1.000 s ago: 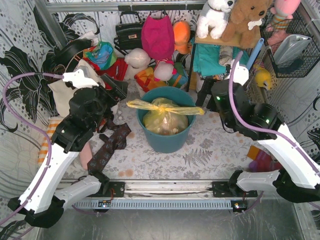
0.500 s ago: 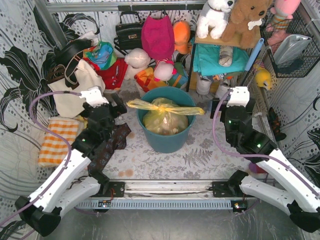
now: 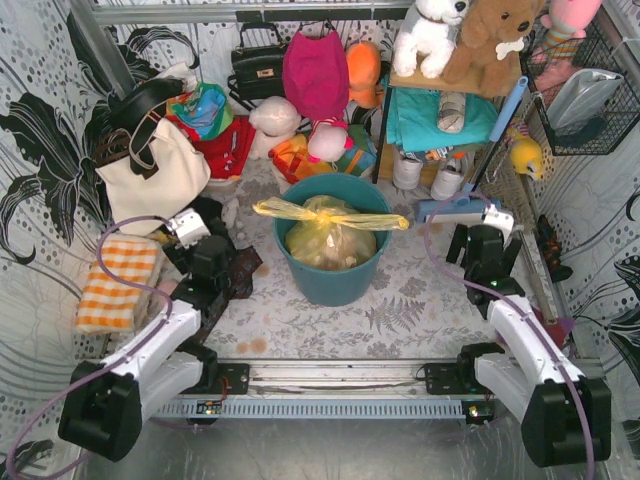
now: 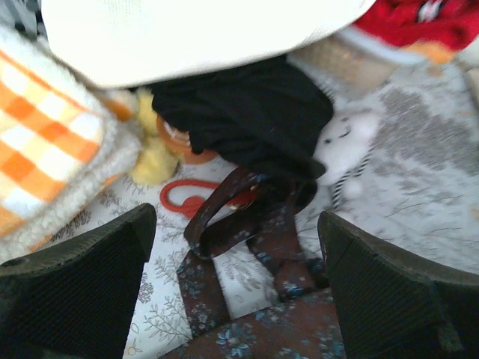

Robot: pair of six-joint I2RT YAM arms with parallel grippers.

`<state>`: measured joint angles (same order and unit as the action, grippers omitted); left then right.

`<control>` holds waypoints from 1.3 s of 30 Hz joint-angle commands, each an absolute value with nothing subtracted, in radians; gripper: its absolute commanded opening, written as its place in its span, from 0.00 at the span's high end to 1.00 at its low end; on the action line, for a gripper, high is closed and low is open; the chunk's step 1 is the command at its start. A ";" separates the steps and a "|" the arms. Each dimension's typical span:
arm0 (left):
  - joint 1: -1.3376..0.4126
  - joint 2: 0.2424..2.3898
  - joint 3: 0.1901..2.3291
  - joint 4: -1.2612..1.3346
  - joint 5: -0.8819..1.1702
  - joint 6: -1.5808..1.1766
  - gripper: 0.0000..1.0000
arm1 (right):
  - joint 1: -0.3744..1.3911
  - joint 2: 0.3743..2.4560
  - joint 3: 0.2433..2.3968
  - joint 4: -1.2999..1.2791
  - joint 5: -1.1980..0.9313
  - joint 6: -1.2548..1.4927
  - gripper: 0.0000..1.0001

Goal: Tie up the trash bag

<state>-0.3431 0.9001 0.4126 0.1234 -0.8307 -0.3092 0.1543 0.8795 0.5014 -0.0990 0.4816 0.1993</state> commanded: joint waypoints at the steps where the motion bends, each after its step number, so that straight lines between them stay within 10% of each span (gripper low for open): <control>1: -0.310 1.002 0.314 0.431 -0.830 -0.309 0.02 | 0.108 0.931 0.362 0.188 0.554 0.202 0.03; 15: -0.290 1.476 0.301 1.130 -0.711 -0.008 0.02 | 0.079 1.337 0.188 1.101 0.463 0.043 0.03; 39: -0.142 1.462 0.162 1.303 -0.259 -0.047 0.02 | 0.043 1.539 0.189 1.309 0.151 -0.055 0.03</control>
<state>-0.1551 1.4647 0.1432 1.2430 -0.2821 -0.0418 0.0525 1.5360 0.1951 1.2240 0.1802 -0.0467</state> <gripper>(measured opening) 0.976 0.971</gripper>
